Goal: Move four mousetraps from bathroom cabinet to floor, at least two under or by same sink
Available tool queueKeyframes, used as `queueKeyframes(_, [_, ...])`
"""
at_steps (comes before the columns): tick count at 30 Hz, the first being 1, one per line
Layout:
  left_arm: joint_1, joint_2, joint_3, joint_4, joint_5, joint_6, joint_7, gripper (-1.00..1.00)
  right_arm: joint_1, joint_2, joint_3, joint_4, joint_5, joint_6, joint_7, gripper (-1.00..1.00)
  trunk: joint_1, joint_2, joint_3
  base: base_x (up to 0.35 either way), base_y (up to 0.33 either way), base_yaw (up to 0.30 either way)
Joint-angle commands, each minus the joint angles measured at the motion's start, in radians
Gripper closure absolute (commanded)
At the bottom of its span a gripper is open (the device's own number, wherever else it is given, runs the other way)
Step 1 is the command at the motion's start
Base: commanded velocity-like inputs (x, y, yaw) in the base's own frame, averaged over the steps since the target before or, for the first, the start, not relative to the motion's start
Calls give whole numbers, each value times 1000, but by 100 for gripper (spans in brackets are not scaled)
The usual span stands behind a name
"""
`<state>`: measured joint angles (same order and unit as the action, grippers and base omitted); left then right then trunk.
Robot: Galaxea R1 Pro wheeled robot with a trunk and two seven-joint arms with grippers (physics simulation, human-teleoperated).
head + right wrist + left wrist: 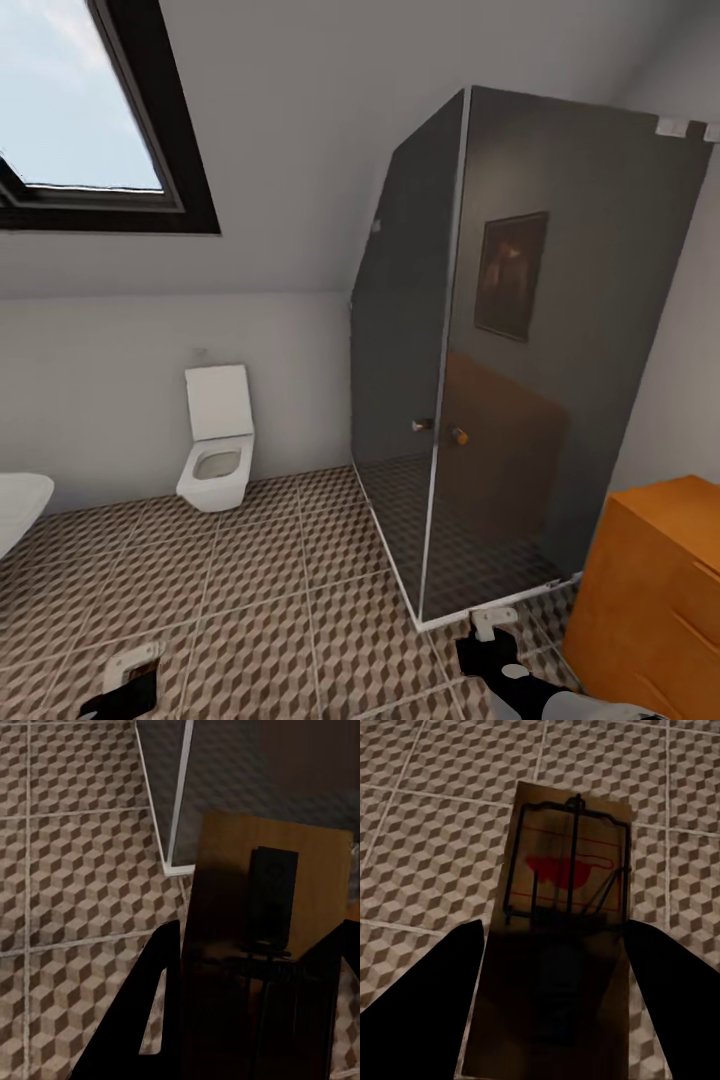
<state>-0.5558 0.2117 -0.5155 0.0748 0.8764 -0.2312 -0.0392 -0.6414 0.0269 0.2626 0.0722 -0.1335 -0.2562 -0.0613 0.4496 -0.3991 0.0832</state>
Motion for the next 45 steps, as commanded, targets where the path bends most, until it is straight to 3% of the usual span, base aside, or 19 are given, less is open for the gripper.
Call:
queueKeyframes(1, [-1, 0, -8, 3, 7, -3, -4, 100, -1, 1, 9, 4, -12, -8, 1, 100, 0, -1, 0, 0, 0, 297])
queueKeyframes(15, [-1, 1, -8, 3, 7, 4, 0, 100, -1, 1, 9, 4, -12, -8, 1, 100, 0, -1, 0, 65, 9, 257])
queueKeyframes(31, [-1, 4, -7, 3, 7, 7, 2, 100, -1, 1, 9, 4, -12, -8, 3, 100, 0, -1, 0, 308, 80, 12])
queueKeyframes(45, [-1, 5, -7, 3, 7, 7, 1, 100, -1, 1, 9, 4, -12, -8, 3, 100, 0, -1, 0, 291, 205, 0])
